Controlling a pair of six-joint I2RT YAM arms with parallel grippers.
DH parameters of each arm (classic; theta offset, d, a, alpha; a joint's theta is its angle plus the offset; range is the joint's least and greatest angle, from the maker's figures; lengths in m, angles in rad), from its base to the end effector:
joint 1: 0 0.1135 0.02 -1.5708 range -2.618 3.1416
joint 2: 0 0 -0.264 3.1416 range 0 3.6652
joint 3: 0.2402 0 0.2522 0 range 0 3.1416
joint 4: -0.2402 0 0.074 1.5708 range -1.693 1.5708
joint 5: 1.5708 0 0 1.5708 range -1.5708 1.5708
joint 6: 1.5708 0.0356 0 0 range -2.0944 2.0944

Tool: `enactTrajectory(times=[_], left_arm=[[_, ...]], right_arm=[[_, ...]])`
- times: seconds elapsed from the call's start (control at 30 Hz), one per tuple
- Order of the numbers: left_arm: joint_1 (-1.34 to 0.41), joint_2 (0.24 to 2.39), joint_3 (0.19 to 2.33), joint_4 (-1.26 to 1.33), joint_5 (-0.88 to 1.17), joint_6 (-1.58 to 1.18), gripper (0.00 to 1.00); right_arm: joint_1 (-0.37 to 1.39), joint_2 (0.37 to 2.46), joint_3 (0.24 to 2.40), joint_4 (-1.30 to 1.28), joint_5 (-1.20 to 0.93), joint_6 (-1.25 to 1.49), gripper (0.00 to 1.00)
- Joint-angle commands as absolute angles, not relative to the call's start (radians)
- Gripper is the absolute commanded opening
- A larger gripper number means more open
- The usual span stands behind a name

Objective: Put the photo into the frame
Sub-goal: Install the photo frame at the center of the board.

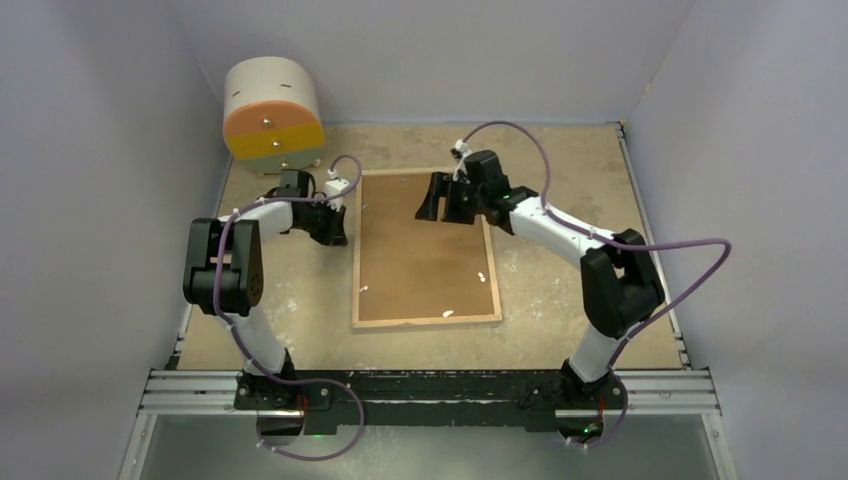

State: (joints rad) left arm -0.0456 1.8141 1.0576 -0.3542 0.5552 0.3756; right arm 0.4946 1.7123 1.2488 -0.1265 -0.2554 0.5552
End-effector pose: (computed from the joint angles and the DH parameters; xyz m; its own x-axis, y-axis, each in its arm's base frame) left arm 0.3480 -0.0347 0.1518 -0.7327 0.3455 -0.5863 0.5819 0.7648 -0.2765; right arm 0.3419 0.1946 0.2587 -0.7556 0.1720 -0.6320 -0.2892 0.7782 0.5574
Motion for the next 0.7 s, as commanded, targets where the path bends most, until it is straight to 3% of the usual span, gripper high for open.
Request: enactTrajectory(times=[0.0,0.13,0.23,0.33,0.67], left_arm=[[-0.018,1.815,1.047,-0.450,0.613,0.352,0.00],[-0.014,1.789,1.017,-0.513,0.700,0.385,0.02],[-0.014,1.770,0.995,-0.535,0.757,0.404,0.19],[-0.014,1.758,0.988,-0.535,0.790,0.408,0.25],[-0.014,1.799,1.032,-0.546,0.808,0.416,0.17]], right_arm=[[0.626,1.739,1.206,0.124,-0.342,0.664,0.75],[0.739,1.771,1.170,0.206,-0.339,0.720,0.70],[0.807,1.794,1.147,0.252,-0.329,0.750,0.69],[0.864,1.809,1.134,0.274,-0.303,0.740,0.68],[0.973,1.894,1.119,0.331,-0.248,0.696,0.55]])
